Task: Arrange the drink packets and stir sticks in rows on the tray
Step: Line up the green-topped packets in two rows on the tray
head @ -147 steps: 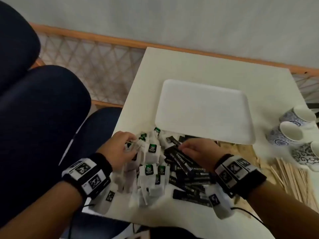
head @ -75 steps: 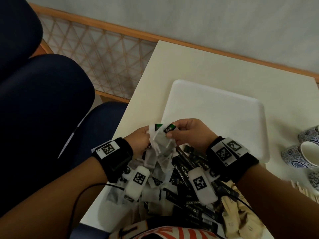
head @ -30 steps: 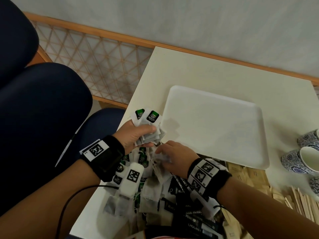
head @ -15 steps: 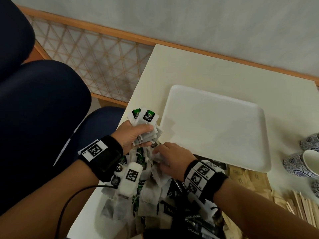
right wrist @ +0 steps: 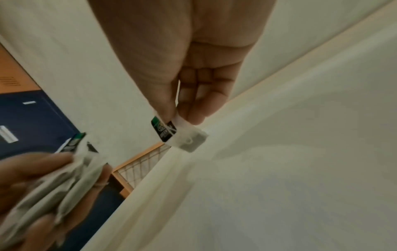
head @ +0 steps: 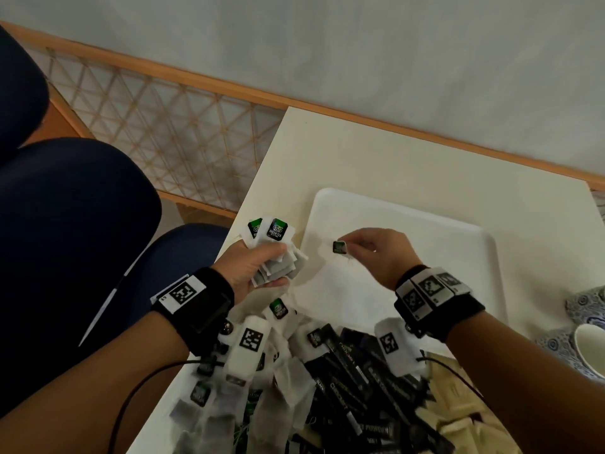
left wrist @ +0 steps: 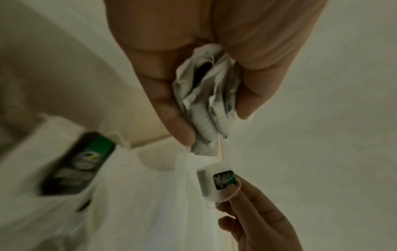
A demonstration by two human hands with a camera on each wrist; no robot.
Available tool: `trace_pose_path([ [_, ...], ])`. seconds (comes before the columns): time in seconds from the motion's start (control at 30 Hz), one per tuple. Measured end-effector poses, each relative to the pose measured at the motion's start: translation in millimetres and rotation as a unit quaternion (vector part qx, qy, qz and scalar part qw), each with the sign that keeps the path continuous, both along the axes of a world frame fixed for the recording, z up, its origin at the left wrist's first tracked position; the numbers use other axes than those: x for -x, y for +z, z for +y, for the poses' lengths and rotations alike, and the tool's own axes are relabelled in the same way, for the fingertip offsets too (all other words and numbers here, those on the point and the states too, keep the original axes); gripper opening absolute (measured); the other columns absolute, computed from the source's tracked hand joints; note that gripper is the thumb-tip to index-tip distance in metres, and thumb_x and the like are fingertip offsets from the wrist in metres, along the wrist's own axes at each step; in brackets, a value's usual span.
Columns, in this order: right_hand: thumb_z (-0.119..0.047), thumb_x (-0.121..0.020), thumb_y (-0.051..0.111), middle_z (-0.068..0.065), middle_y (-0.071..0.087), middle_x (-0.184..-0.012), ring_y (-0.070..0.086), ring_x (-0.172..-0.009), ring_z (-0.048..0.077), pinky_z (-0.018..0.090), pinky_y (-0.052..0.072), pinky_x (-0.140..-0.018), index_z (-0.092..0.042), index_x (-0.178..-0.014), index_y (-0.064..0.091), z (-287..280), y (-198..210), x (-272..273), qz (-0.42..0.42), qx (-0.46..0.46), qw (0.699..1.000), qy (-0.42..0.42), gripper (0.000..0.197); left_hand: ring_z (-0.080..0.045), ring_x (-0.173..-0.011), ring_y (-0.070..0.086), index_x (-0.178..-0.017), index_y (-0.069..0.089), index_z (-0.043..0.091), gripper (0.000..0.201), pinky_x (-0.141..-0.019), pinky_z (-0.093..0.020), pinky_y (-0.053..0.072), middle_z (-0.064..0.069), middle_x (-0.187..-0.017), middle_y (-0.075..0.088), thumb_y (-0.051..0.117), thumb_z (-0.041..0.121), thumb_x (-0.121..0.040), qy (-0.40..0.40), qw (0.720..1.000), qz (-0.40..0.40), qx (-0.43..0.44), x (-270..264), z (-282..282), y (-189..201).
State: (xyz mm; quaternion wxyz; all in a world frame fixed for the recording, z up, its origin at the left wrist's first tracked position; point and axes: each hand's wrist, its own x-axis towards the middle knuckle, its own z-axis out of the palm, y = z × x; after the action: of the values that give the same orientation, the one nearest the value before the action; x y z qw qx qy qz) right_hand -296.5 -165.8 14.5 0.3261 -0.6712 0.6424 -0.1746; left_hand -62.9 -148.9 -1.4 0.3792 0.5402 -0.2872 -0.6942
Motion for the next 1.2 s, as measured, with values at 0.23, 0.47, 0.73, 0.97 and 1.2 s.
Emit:
trace_pose_path([
  [0.23, -0.024, -0.089, 0.060, -0.018, 0.060, -0.073, 0.054, -0.068, 0.000, 0.007, 0.037, -0.054, -0.030, -0.091, 0.071, -84.7, -13.1, 2.4, 0.014, -0.019, 1.000, 0.020, 0.012, -0.032, -0.081, 0.068, -0.109, 0.064, 0.004, 0.023, -0.063, -0.038, 0.059, -0.021, -0.101, 0.067, 0.062, 0.005, -0.087, 0.009, 1.000, 0.002, -0.003, 8.3, -43.8, -9.4],
  [0.47, -0.019, -0.090, 0.059, -0.012, 0.060, -0.073, 0.050, -0.061, 0.004, 0.018, 0.037, -0.055, -0.018, -0.102, 0.074, -137.9, -40.5, 0.4, -0.032, -0.030, 0.998, -0.037, 0.019, -0.028, -0.077, 0.069, -0.110, 0.063, 0.004, 0.021, -0.056, -0.034, 0.056, -0.022, -0.101, 0.066, 0.058, 0.007, -0.090, 0.050, 0.998, 0.034, -0.029, 12.9, -76.8, -20.5],
  [0.73, -0.021, -0.090, 0.059, -0.003, 0.066, -0.089, 0.057, -0.079, 0.013, 0.018, 0.039, -0.059, -0.020, -0.105, 0.073, -159.2, -48.5, 2.3, -0.042, -0.011, 0.997, -0.069, 0.021, -0.026, -0.070, 0.071, -0.097, 0.066, 0.005, 0.011, -0.059, -0.035, 0.059, -0.013, -0.084, 0.070, 0.060, 0.009, -0.089, 0.027, 0.998, 0.040, -0.044, 27.6, -93.1, -30.1],
  [0.97, -0.029, -0.090, 0.061, -0.005, 0.059, -0.107, 0.054, -0.089, 0.009, 0.021, 0.039, -0.079, -0.025, -0.112, 0.069, -150.1, -39.8, 6.9, -0.011, 0.024, 0.997, -0.067, 0.023, -0.032, -0.076, 0.067, -0.095, 0.063, 0.000, 0.008, -0.062, -0.042, 0.060, -0.021, -0.092, 0.065, 0.059, 0.000, -0.088, 0.018, 0.997, 0.051, -0.051, 39.4, -92.8, -28.0],
  [1.2, -0.023, -0.083, 0.070, -0.012, 0.069, -0.081, 0.060, -0.070, 0.002, 0.021, 0.047, -0.072, -0.033, -0.119, 0.057, -96.8, -29.4, 0.7, -0.170, -0.096, 0.980, 0.038, 0.039, -0.035, -0.079, 0.067, -0.102, 0.059, -0.009, 0.017, -0.073, -0.052, 0.057, -0.024, -0.094, 0.063, 0.060, -0.001, -0.087, -0.003, 0.998, 0.044, -0.048, 50.9, -89.9, -23.6],
])
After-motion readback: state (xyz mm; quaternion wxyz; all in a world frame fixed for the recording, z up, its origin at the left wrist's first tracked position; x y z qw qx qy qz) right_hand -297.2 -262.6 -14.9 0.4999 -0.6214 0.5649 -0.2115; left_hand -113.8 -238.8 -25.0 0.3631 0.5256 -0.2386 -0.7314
